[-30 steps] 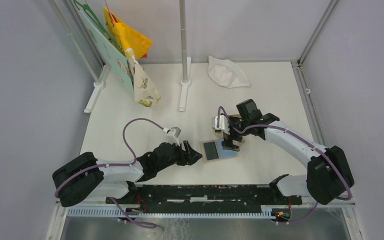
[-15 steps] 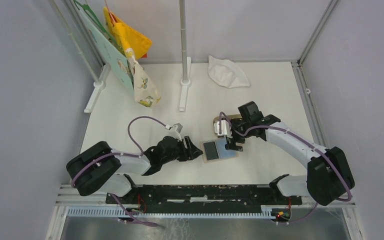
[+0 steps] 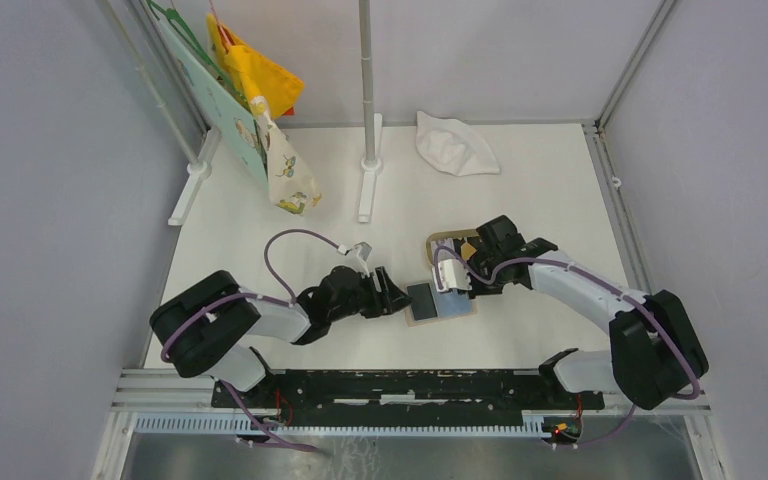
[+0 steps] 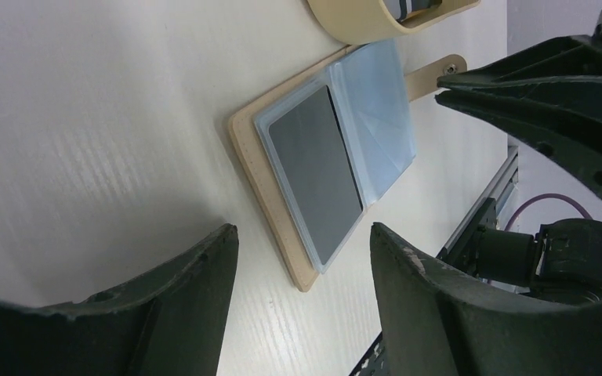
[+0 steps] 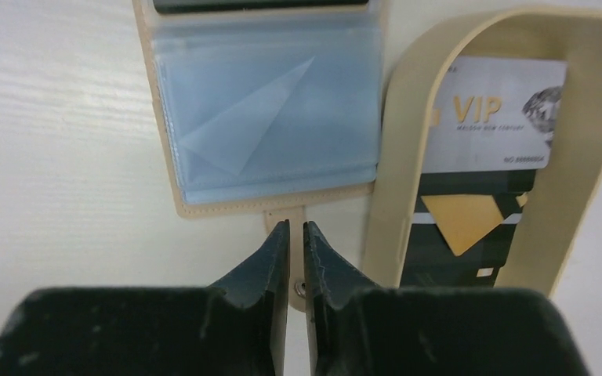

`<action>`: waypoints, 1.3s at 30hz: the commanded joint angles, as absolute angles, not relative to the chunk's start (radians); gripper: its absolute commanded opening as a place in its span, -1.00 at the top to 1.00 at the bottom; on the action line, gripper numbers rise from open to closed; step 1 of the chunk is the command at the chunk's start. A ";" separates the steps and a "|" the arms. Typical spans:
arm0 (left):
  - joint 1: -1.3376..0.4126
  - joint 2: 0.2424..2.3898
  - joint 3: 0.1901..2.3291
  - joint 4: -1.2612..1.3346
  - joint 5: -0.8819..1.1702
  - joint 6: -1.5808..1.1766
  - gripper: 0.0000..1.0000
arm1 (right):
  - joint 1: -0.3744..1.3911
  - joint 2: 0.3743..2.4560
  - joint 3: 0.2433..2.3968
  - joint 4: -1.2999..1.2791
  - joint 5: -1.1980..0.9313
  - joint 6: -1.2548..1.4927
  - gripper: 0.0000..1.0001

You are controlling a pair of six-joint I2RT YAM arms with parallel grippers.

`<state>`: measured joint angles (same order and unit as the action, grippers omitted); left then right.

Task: Put the credit cards into the card holder
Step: Close the card holder at the center of the board.

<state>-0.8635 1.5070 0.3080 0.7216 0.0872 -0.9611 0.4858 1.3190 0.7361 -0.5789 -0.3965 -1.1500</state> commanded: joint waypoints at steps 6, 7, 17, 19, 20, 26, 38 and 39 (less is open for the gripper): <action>-0.861 1.566 0.352 0.631 0.044 -0.948 -0.41 | 0.498 1.430 0.736 -0.567 -0.203 -1.161 0.69; -0.860 1.575 0.355 0.633 0.045 -0.948 -0.41 | 0.500 1.437 0.738 -0.571 -0.213 -1.162 0.69; -0.860 1.659 0.364 0.772 0.108 -0.967 -0.42 | 0.515 1.476 0.750 -0.603 -0.253 -1.166 0.68; -0.861 1.671 0.364 0.820 0.128 -0.972 -0.42 | 0.518 1.482 0.752 -0.606 -0.257 -1.167 0.69; -0.860 1.676 0.361 0.851 0.143 -0.974 -0.41 | 0.520 1.483 0.752 -0.608 -0.261 -1.167 0.69; -0.861 1.693 0.333 1.086 0.246 -1.005 -0.27 | 0.523 1.487 0.764 -0.629 -0.317 -1.172 0.68; -0.872 1.756 0.318 1.382 0.349 -1.092 -0.15 | 0.524 1.494 0.783 -0.652 -0.398 -1.171 0.65; -0.875 1.766 0.322 1.391 0.351 -1.098 -0.15 | 0.524 1.494 0.785 -0.653 -0.404 -1.170 0.65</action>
